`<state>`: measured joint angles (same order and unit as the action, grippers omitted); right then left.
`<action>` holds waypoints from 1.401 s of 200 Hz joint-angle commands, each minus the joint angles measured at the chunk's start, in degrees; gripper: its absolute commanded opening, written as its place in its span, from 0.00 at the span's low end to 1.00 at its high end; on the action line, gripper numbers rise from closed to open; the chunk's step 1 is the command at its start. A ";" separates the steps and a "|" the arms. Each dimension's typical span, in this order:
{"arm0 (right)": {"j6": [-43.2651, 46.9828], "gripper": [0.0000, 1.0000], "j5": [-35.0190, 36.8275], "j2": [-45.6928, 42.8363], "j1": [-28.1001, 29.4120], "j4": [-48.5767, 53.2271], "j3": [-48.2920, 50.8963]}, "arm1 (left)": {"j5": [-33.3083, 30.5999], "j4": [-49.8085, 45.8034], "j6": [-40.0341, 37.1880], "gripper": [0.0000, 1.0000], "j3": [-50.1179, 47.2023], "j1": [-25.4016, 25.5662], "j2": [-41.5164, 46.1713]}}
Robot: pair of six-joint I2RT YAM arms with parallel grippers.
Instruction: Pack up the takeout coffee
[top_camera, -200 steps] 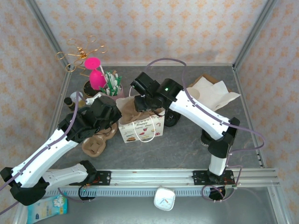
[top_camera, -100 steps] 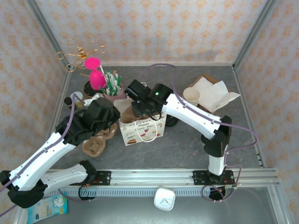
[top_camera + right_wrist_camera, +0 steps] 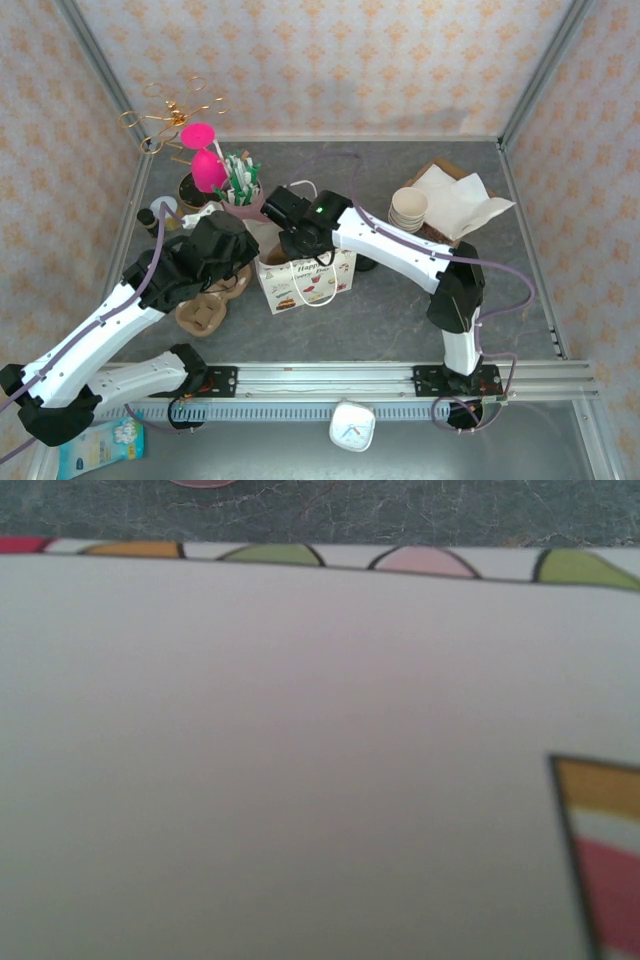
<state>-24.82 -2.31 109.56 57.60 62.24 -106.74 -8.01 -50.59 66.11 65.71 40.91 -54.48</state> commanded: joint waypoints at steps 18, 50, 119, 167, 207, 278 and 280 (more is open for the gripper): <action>-0.37 0.37 0.49 1.28 -0.08 -2.58 4.06 | -2.98 -0.94 -0.64 0.00 -1.20 0.43 0.47; -0.97 0.39 0.64 0.78 -0.11 -6.10 8.43 | -2.73 -0.31 -0.98 0.00 -2.05 0.42 0.17; -1.68 0.47 -0.20 0.74 -0.21 -11.35 13.85 | -2.80 -0.03 -1.04 0.00 -2.25 0.40 -0.79; -1.91 0.58 -0.19 -1.07 -0.17 -10.50 11.48 | -3.41 -1.16 -0.98 0.00 -2.12 0.48 -0.72; -2.22 0.63 -1.04 -1.10 -0.21 -12.00 13.67 | -3.40 -0.67 -1.04 0.00 -2.17 0.40 -1.02; -2.21 0.75 -0.49 -3.11 -0.13 -8.58 7.59 | -5.26 -2.44 -1.07 0.00 -2.10 0.43 -1.25; -2.18 0.75 -0.50 -3.16 -0.15 -8.46 7.46 | -5.39 -2.46 -1.07 0.00 -2.15 0.48 -1.29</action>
<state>-26.55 -3.01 109.06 57.28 50.39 -96.75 -10.02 -49.52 65.95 64.38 40.91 -55.31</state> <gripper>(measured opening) 0.740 0.054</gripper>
